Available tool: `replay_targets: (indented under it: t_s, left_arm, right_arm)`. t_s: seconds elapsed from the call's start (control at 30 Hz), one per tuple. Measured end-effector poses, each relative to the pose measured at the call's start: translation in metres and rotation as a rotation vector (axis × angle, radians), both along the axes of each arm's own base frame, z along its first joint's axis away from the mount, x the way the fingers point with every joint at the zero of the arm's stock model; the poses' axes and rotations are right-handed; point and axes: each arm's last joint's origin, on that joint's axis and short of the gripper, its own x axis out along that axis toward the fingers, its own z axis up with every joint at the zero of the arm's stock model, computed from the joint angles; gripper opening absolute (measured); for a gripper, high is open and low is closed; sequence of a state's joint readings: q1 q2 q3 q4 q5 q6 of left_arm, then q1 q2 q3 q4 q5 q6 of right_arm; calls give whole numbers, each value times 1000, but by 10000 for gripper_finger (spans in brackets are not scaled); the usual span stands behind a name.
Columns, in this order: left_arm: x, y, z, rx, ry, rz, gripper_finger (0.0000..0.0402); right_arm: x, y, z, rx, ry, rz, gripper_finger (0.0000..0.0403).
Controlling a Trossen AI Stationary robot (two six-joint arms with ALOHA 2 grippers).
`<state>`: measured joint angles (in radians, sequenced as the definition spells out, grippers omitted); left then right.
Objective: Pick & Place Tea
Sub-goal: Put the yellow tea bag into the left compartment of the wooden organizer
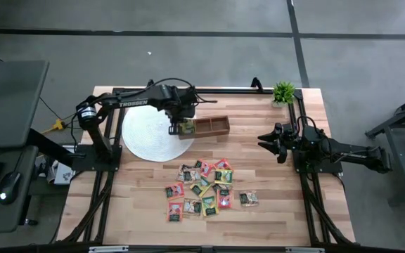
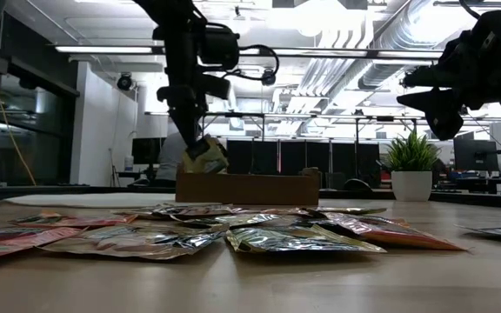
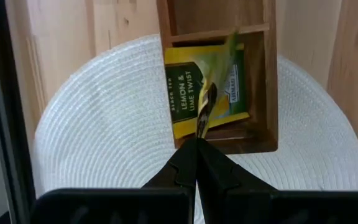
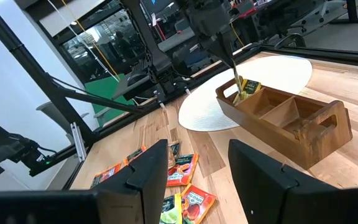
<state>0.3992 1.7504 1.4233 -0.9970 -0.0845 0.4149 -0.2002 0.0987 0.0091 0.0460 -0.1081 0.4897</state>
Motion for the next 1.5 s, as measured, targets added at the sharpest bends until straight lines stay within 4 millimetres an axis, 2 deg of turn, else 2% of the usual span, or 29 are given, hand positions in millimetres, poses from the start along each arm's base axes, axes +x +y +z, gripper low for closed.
replay_targets:
  t_s: [0.27,0.63,0.93,1.07,1.37,1.5]
  left_arm:
    - [1,0,5,-10,-12,-3,0]
    - [-6,-3,7,-48,56,-2,0]
    - [0,-1,46,-16,-5,-43,0]
    - [-4,-3,61,-28,31,-63,0]
    - [23,5,65,-52,249,-134,0]
    - [42,4,65,-62,213,-162,0]
  right_arm:
    - [0,0,0,0,0,0,165]
    - [0,0,0,0,0,0,165]
    - [0,0,0,0,0,0,165]
    - [0,0,0,0,0,0,165]
    - [0,0,0,0,0,0,165]
    - [0,0,0,0,0,0,165]
